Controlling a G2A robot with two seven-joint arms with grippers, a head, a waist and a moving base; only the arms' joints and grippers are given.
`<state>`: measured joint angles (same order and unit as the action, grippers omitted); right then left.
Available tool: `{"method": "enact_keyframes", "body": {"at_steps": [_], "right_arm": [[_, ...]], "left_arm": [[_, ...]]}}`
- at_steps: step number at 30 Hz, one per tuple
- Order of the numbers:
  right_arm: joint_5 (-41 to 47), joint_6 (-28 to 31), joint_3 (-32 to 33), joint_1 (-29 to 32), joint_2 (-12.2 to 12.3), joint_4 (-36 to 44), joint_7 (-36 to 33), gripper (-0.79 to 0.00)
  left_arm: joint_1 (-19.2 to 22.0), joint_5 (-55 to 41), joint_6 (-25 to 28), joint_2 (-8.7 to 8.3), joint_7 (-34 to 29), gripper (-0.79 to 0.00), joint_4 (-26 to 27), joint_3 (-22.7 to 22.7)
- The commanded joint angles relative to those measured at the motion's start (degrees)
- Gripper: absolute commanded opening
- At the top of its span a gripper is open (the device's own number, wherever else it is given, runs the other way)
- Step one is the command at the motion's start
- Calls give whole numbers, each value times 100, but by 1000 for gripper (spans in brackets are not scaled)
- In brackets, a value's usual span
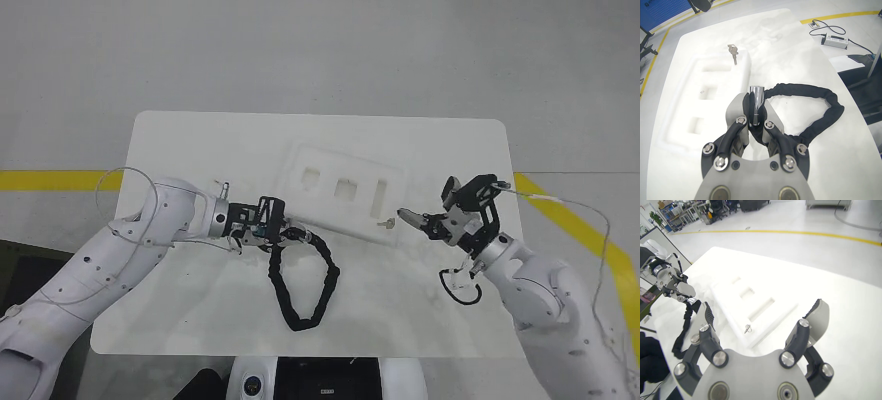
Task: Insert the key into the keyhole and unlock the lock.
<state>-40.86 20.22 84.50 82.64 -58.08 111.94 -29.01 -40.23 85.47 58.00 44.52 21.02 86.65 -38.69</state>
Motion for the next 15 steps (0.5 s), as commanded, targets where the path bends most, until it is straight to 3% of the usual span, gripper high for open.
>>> {"method": "enact_keyframes", "body": {"at_steps": [1,10,15], "right_arm": [[76,-65,31,-128,18,27,-650,0],[1658,-130,-269,-639,20,-465,-2072,0],[2317,-299,-330,-917,21,-782,-2458,0]], "left_arm": [[-2,25,0,6,-26,-785,19,1],[77,148,0,76,-155,-785,80,146],[162,167,0,105,-188,-785,50,237]]}}
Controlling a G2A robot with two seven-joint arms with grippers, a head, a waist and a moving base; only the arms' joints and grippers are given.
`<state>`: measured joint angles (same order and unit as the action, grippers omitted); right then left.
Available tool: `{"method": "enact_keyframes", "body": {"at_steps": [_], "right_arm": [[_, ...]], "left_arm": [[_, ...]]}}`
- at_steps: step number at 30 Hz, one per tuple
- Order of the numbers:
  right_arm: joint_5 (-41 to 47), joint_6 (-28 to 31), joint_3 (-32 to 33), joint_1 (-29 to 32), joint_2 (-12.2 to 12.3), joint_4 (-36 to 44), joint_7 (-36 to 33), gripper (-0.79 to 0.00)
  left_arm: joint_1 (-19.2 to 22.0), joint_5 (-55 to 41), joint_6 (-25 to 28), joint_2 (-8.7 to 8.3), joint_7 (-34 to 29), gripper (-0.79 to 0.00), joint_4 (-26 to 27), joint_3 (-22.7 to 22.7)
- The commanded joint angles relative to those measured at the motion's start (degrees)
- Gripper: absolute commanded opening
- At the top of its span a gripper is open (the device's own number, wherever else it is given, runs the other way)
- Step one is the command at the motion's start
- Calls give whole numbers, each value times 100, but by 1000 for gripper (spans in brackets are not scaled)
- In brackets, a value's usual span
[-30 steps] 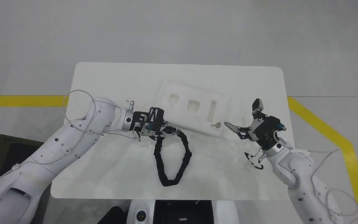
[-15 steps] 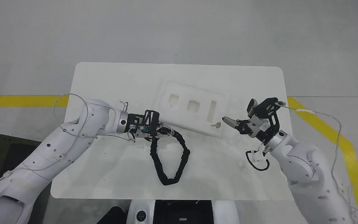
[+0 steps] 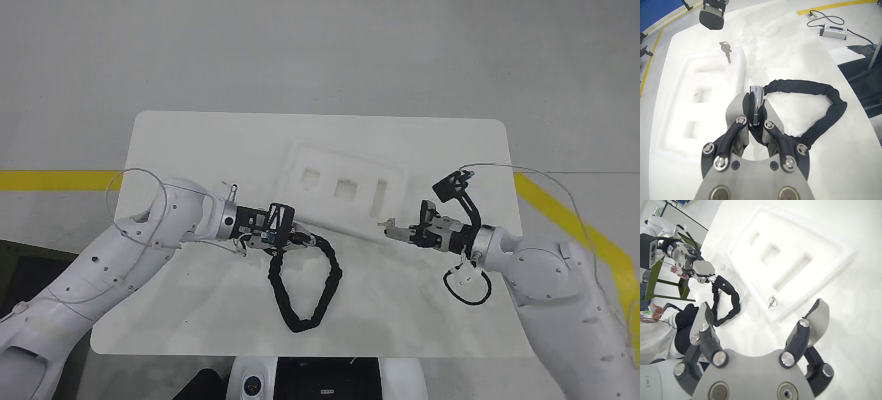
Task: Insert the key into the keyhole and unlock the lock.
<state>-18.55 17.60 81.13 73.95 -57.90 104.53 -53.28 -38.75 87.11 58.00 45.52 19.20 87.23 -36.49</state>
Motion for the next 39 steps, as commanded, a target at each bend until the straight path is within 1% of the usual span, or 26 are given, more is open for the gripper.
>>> {"method": "enact_keyframes", "body": {"at_steps": [1,9,15,18,19,20,21,22,23,25,36,39], "right_arm": [[169,-84,5,-80,2,-82,-55,0],[519,-322,-187,-282,-4,-336,-249,0],[474,-465,-345,-498,-4,-485,-374,-6],[452,-521,-409,-571,-4,-574,-402,-86],[517,-539,-442,-584,-9,-607,-400,-102],[547,-545,-473,-605,-12,-628,-401,-169],[536,-541,-505,-622,-13,-647,-399,-259],[567,-540,-543,-632,-17,-665,-410,-317],[583,-543,-569,-648,-18,-680,-415,-394],[556,-551,-611,-678,-18,-697,-424,-413],[457,-629,-724,-735,5,-785,-527,-416],[426,-635,-756,-741,10,-799,-533,-434]], "left_arm": [[29,14,0,9,-19,-785,-16,37],[143,50,0,93,-233,-785,3,198],[199,57,0,187,-305,-785,-80,237],[208,75,-23,227,-305,-785,-116,235],[209,90,-28,238,-304,-785,-122,233],[209,102,-28,248,-300,-785,-132,232],[209,104,-32,252,-299,-785,-137,230],[209,104,-32,252,-299,-785,-137,230],[209,104,-32,252,-299,-785,-137,230],[209,104,-32,252,-299,-785,-137,230],[209,104,-32,252,-299,-785,-137,230],[209,104,-32,252,-299,-785,-137,230]]}}
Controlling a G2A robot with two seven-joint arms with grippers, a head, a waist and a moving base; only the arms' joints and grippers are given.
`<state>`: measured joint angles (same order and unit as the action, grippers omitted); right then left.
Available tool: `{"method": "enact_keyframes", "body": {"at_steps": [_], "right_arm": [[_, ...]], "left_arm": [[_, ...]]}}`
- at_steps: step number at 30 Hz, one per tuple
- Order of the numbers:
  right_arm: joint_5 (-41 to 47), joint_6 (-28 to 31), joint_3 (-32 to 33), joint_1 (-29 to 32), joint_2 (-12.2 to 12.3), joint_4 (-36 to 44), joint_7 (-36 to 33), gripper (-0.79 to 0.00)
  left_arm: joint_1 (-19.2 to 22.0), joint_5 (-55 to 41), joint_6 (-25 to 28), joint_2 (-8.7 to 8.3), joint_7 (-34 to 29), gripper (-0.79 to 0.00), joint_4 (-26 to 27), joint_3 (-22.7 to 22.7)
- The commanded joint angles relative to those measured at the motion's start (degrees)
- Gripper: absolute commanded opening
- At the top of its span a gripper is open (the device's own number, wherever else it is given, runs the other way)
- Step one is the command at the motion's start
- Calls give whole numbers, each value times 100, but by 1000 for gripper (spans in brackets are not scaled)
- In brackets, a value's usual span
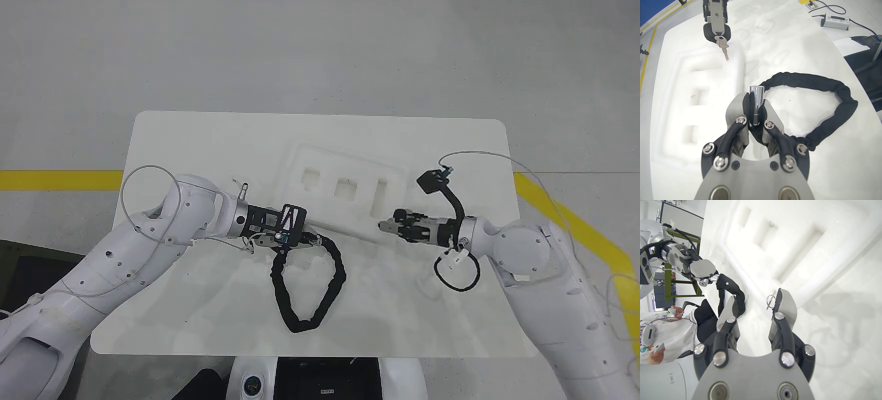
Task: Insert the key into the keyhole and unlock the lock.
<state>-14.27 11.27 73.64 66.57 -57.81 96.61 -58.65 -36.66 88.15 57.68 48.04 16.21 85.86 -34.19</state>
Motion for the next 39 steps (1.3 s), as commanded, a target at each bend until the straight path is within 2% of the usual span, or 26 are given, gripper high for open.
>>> {"method": "enact_keyframes", "body": {"at_steps": [1,12,15,27,39], "right_arm": [[-12,-7,-17,-11,2,-19,9,-437],[-105,-77,-163,-170,2,-226,29,-650],[-129,-83,-176,-198,8,-222,16,-785],[-512,-51,-30,-158,77,61,55,-785],[-2044,163,211,50,203,893,268,-785]], "left_arm": [[0,0,0,0,0,-785,0,0],[0,0,0,0,0,-785,0,0],[0,0,0,0,0,-785,0,0],[0,0,0,0,0,-785,0,0],[-183,-125,-94,13,-234,-785,125,-111]]}}
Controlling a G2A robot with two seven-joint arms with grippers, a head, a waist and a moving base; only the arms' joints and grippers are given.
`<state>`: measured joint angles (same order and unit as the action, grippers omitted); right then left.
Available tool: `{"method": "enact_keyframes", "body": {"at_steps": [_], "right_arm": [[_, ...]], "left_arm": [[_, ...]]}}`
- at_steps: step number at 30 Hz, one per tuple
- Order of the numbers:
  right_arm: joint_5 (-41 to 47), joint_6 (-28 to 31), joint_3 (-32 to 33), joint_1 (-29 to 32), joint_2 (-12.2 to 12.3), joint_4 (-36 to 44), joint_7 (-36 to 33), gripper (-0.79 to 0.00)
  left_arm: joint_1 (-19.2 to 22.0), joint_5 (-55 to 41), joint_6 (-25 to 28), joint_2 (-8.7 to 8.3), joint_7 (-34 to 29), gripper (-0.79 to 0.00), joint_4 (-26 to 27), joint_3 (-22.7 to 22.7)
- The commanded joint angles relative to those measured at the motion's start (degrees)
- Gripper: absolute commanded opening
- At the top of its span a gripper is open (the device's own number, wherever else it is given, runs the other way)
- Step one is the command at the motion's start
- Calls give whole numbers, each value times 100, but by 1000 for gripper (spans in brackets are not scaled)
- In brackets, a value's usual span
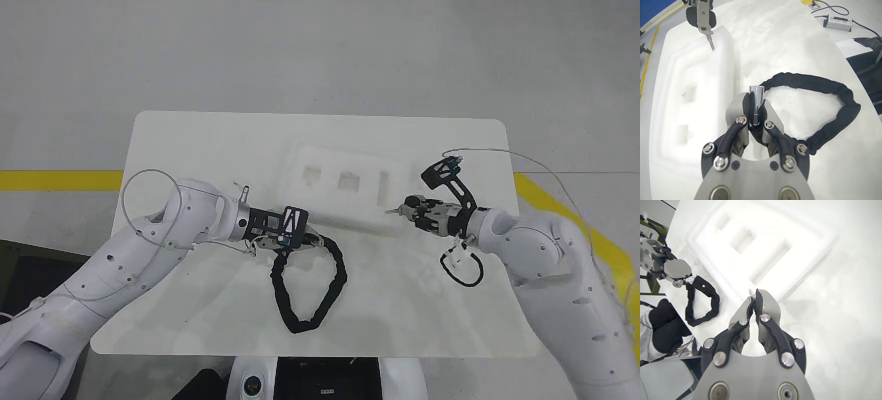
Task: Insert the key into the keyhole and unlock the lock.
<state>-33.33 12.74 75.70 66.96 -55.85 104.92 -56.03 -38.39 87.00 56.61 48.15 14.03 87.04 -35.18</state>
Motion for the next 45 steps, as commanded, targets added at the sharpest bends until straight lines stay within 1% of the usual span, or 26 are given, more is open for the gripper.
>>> {"method": "enact_keyframes", "body": {"at_steps": [1,5,7,9,11,13,16,21,24,26,28,31,37,41,45], "right_arm": [[-430,43,16,22,23,141,13,-785],[-1000,42,21,122,46,315,166,-785],[-1125,15,19,168,49,342,243,-785],[-1524,-1,32,179,64,372,292,-785],[-1458,-28,28,225,59,367,359,-785],[-1627,-33,41,240,66,411,375,-785],[-1538,-16,44,252,62,456,409,-785],[-1142,173,91,245,61,542,373,-785],[-411,331,188,332,54,626,478,-785],[-83,420,281,426,58,692,573,-785],[377,488,336,556,54,733,681,-785],[794,604,409,779,59,809,794,-785],[1393,755,363,1245,40,1020,1239,-785],[1483,778,236,1510,12,1156,1660,-785],[1458,752,46,1643,-21,1202,1973,-785]], "left_arm": [[-20,-22,29,6,-35,-785,18,-24],[-49,-38,68,21,-105,-785,55,-76],[-66,-49,89,28,-121,-785,56,-102],[-81,-47,112,36,-137,-785,68,-122],[-96,-44,131,44,-152,-785,78,-142],[-110,-42,139,52,-154,-785,84,-162],[-132,-42,139,65,-154,-785,94,-174],[-136,-29,139,86,-156,-785,95,-195],[-157,-30,138,89,-145,-785,70,-228],[-182,-28,109,93,-130,-785,55,-261],[-227,-40,2,100,-93,-785,42,-299],[-322,-68,-264,108,11,-785,14,-375],[-596,64,-830,110,623,-785,-80,-498],[-772,205,-1134,117,1144,-785,-129,-534],[-893,362,-1276,139,1566,-785,-216,-513]]}}
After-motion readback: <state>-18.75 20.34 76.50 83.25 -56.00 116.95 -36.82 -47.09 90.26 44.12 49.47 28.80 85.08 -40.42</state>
